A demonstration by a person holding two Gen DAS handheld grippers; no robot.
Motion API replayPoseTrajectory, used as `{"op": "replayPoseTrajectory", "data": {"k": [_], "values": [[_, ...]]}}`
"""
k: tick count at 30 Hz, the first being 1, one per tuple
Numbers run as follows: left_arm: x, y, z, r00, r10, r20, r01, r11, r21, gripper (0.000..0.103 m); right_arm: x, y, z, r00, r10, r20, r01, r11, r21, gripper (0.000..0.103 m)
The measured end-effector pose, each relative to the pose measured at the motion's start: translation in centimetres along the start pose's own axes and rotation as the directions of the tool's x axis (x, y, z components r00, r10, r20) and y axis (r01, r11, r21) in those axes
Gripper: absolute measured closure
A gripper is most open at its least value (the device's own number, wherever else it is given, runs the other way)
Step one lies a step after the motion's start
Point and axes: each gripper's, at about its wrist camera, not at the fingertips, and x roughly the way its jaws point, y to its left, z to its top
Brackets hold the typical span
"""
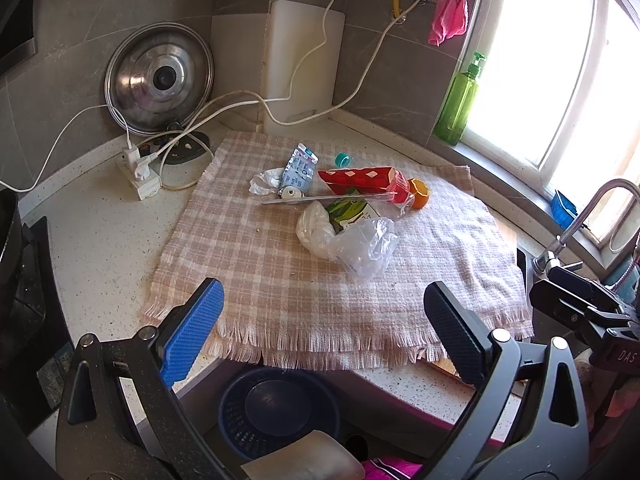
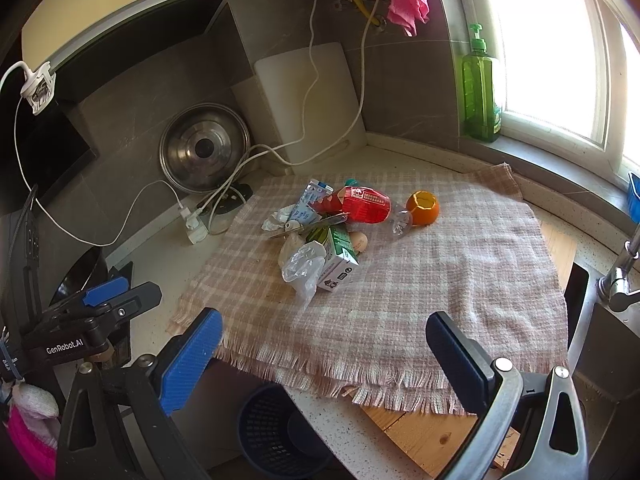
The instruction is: Collect trash
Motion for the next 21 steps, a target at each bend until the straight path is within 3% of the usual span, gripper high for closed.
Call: {"op": "replayPoseTrajectory", "data": {"k": [21], "values": [[-0.44,-0.7,-0.07,1.0,-0.004,0.006,0.004,1.0,-0.002,0.001,-0.2,-0.21,-0.41,1.0,-0.001,-0.003,0.001,1.0,0.0,0.0]]}}
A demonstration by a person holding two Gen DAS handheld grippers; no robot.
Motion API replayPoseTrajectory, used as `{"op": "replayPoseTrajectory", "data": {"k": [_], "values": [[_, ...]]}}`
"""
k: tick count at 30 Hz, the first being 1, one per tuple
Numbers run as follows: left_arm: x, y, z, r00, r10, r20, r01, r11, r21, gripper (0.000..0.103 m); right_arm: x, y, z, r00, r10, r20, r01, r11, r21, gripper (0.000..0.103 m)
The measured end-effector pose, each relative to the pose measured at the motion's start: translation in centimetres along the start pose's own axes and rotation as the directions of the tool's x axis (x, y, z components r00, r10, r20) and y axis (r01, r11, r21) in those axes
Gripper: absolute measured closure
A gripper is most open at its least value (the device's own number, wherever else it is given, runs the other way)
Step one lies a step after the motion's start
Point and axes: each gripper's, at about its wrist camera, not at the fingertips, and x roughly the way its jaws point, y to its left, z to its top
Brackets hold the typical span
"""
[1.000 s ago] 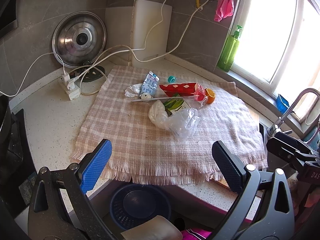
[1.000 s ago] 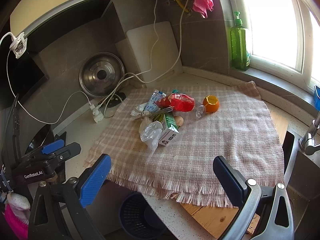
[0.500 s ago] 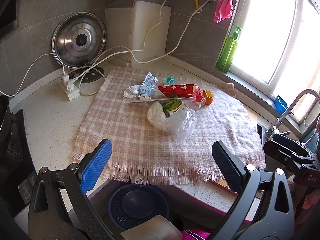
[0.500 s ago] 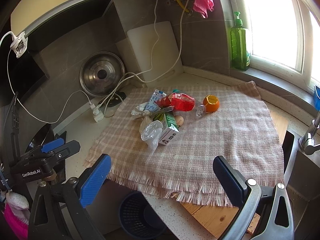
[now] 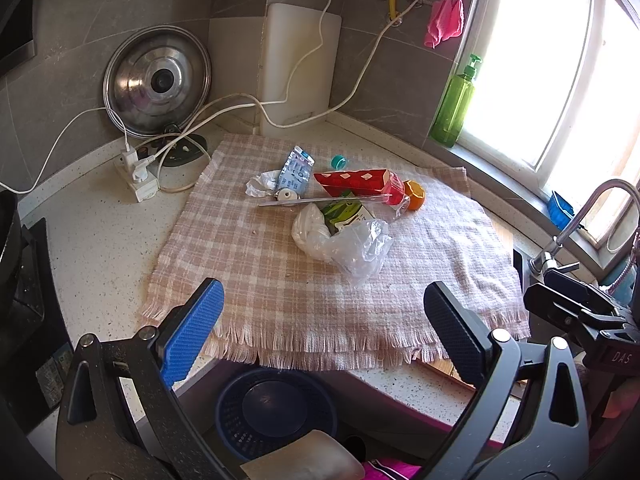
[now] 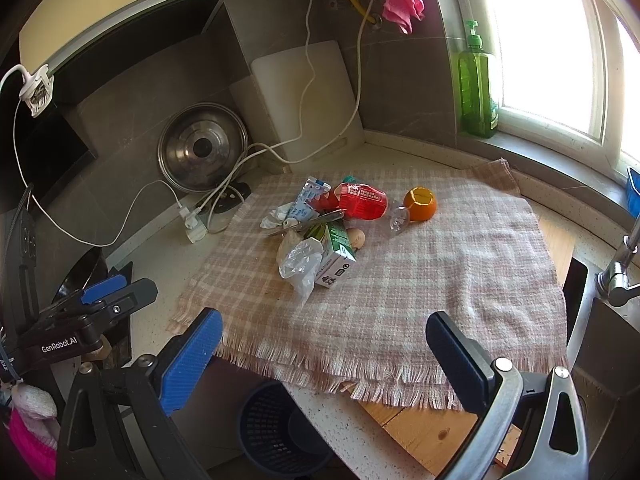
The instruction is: Collect trash
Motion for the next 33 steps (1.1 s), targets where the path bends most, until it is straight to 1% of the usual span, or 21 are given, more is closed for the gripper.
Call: {"op": "replayPoseTrajectory", "data": {"k": [17,33], "values": [[-0.1,0.0,0.1,1.0,-0.002,0.0,0.002,1.0,0.0,0.001,0.0,0.0,-0.1,1.0,-0.002,-0.002,0.002,1.0,0.001,0.0],[-0.2,-0.8,0.4,1.0,-0.005,0.001,0.005,1.0,0.002,0.001,0.2,-0.3,-0.1,1.0,-0.004,-0.012,0.004,1.0,0.01,0.0]]}}
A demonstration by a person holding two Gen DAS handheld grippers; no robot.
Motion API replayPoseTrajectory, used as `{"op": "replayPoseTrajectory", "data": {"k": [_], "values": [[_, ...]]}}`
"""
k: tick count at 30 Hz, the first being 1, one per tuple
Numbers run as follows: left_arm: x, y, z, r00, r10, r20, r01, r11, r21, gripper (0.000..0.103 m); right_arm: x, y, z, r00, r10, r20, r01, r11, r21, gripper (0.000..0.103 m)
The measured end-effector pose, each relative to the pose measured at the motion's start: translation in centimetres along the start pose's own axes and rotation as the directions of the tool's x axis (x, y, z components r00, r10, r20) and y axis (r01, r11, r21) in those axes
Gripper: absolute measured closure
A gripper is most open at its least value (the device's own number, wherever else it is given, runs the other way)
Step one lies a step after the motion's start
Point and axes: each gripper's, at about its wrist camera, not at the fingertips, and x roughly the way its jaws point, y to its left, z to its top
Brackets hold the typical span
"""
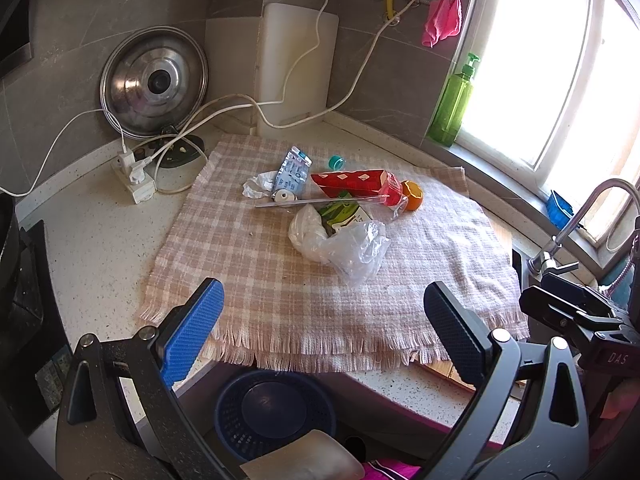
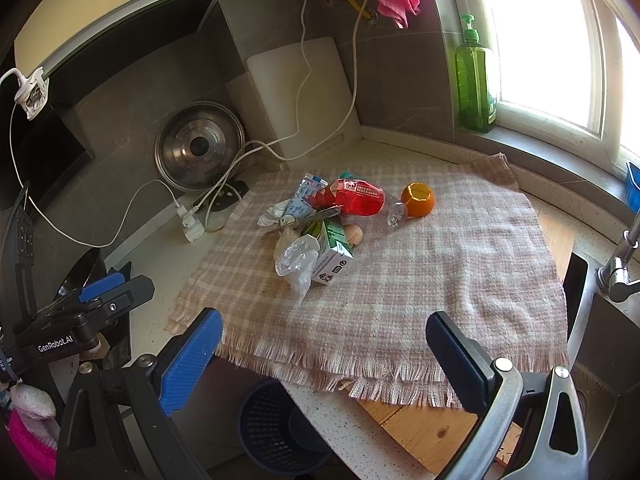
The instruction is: Collect trash
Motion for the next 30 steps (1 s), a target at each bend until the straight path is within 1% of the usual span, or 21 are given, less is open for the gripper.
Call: {"op": "replayPoseTrajectory", "data": {"k": [5,9,14,17,19,22,25,26,30], "values": [[0.4,0.2,-0.1,1.0,0.01,-0.011,-0.01,1.0,-0.003,0.001,1.0,-0.2,0.0,0.999,-0.017,-0.038,0.017,1.0,-0.006,0.0],[1.3,1.5,-0.4,0.999,0.023,-0.024,-0.024,0.999,-0.024,0.001,2.1,-0.7,-0.1,0.996,-0.028,-0.083,0.029,0.999,0.019,0.0],[2.4,2.6,-0.4,0.998,0.054,-0.034,-0.056,0.998,-0.039,0.001,3.0,-1.9,0.2,0.994,-0.042,-0.106,0.047,0.998,0.045,0.0],[3.4,3.5,-0.4,0.996,0.064,-0.06,-0.068,0.996,-0.061,0.001,3.8,-2.9,0.5,0.99,-0.034,-0.134,0.04,0.998,0.047,0.0],[3.9,3.8,-0.5,0.994,0.086,-0.067,-0.091,0.993,-0.073,0.001,4.0,-3.5,0.7,0.991,-0.046,-0.126,0.051,0.998,0.036,0.0],[4.8,3.9,-0.5,0.993,0.09,-0.077,-0.096,0.993,-0.073,0.001,4.3,-4.5,1.3,0.992,-0.074,-0.101,0.077,0.997,0.024,0.002],[5.9,3.7,-0.2,0.992,0.077,-0.097,-0.085,0.993,-0.078,0.011,5.0,-6.1,2.4,0.992,-0.052,-0.115,0.058,0.997,0.05,0.004],[6.3,3.7,-0.1,0.992,0.062,-0.108,-0.071,0.994,-0.084,0.016,5.3,-6.8,2.8,0.992,-0.042,-0.12,0.05,0.997,0.063,0.004],[8.5,3.3,0.3,0.988,0.004,-0.153,-0.024,0.991,-0.129,0.027,6.5,-9.6,4.8,0.991,-0.023,-0.128,0.036,0.994,0.103,0.006]]}}
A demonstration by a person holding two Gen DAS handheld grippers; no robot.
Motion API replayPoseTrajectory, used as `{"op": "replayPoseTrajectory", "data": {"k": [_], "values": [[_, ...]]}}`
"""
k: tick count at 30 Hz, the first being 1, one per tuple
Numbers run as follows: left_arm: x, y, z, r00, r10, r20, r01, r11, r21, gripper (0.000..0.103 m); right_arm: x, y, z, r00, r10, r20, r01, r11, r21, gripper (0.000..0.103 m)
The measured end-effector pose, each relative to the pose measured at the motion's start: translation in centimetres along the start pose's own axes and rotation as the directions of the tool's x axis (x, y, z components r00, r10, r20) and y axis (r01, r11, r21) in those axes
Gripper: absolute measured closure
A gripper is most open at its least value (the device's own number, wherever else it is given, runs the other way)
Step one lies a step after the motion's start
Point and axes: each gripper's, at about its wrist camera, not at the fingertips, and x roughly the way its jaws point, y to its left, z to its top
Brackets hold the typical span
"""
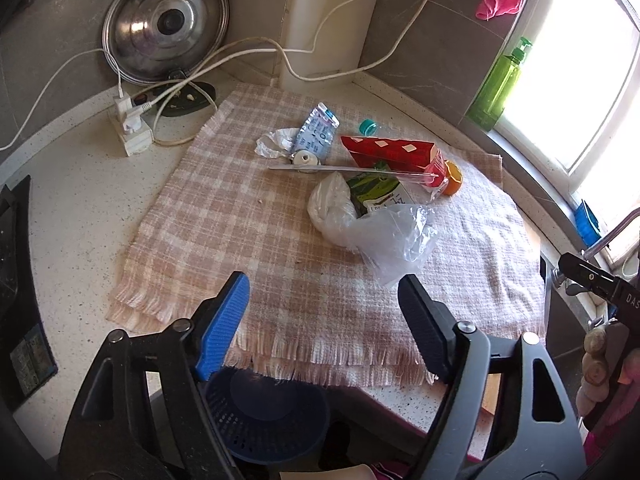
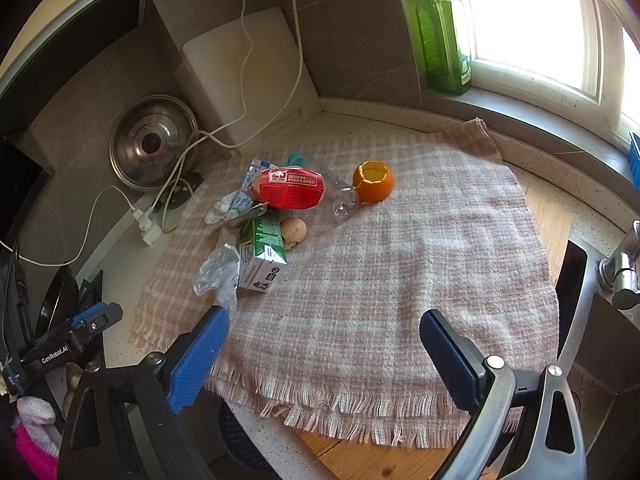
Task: Collect trash
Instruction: 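Grasp the clear plastic bag with the left tool while the right tool grasps the orange peel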
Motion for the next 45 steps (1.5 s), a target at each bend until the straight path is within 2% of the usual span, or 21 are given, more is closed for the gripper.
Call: {"op": "replayPoseTrajectory", "data": {"k": [4,5,7,11,12,16,19,22,24,27,31,35,37,38,39,42,45], "values": [[2.2,-0.4,0.9,0.999,-0.035,-0.038,0.033,0.998,-0.046,0.035,1.4,-2.4,2.8,1.0,0.016,-0.004,-0.016,1.0,0.021,0.012],[2.7,-0.3,1.2,0.998,-0.04,-0.052,0.036,0.997,-0.066,0.04,1.8,-3.0,3.5,1.0,0.023,-0.003,-0.023,0.999,0.028,0.013],[3.7,-0.2,1.8,0.996,-0.066,-0.065,0.059,0.993,-0.105,0.041,2.8,-4.2,4.9,0.999,0.04,-0.008,-0.04,0.998,0.048,0.021],[5.9,0.0,3.2,0.99,-0.102,-0.098,0.081,0.977,-0.196,0.042,5.4,-6.6,7.5,0.992,0.115,-0.042,-0.109,0.986,0.126,0.028],[6.5,0.1,3.5,0.987,-0.117,-0.108,0.091,0.97,-0.225,0.042,6.1,-7.0,8.1,0.989,0.142,-0.051,-0.133,0.981,0.143,0.032],[9.6,0.7,4.6,0.97,-0.187,-0.154,0.125,0.932,-0.339,0.042,9.1,-8.4,10.2,0.981,0.174,-0.086,-0.157,0.972,0.175,0.037],[11.8,1.3,5.1,0.953,-0.237,-0.186,0.139,0.894,-0.426,0.042,11.5,-9.4,11.5,0.968,0.22,-0.123,-0.188,0.955,0.228,0.039],[13.5,1.6,5.3,0.945,-0.254,-0.206,0.131,0.872,-0.472,0.042,13.7,-10.0,12.4,0.957,0.251,-0.147,-0.208,0.943,0.26,0.043],[14.4,1.8,5.3,0.944,-0.248,-0.219,0.113,0.865,-0.489,0.042,15.2,-10.2,13.1,0.954,0.249,-0.169,-0.198,0.942,0.27,0.044],[15.8,2.2,5.1,0.933,-0.273,-0.233,0.114,0.841,-0.529,0.042,17.3,-10.6,13.9,0.948,0.251,-0.195,-0.189,0.939,0.288,0.05],[17.0,2.5,5.1,0.929,-0.288,-0.233,0.112,0.818,-0.564,0.042,19.2,-10.2,15.0,0.953,0.222,-0.206,-0.162,0.948,0.274,0.055],[17.5,2.8,5.0,0.923,-0.311,-0.225,0.124,0.798,-0.59,0.042,20.3,-9.0,15.5,0.954,0.185,-0.236,-0.126,0.962,0.244,0.055],[17.7,2.8,5.0,0.922,-0.31,-0.231,0.122,0.8,-0.587,0.05,20.7,-8.6,15.5,0.955,0.161,-0.251,-0.104,0.968,0.228,0.055],[17.9,2.9,4.9,0.92,-0.311,-0.24,0.117,0.799,-0.589,0.063,20.9,-8.6,15.4,0.954,0.156,-0.257,-0.097,0.969,0.227,0.056],[18.2,2.9,4.8,0.916,-0.318,-0.246,0.115,0.794,-0.597,0.07,21.2,-8.6,15.3,0.952,0.155,-0.264,-0.094,0.969,0.23,0.056],[18.3,3.3,4.5,0.917,-0.323,-0.235,0.121,0.785,-0.607,0.081,21.9,-8.9,14.9,0.948,0.158,-0.276,-0.09,0.966,0.241,0.059],[17.6,3.6,4.2,0.919,-0.326,-0.224,0.132,0.787,-0.602,0.086,22.3,-9.2,14.6,0.945,0.161,-0.286,-0.091,0.966,0.243,0.065]]}}
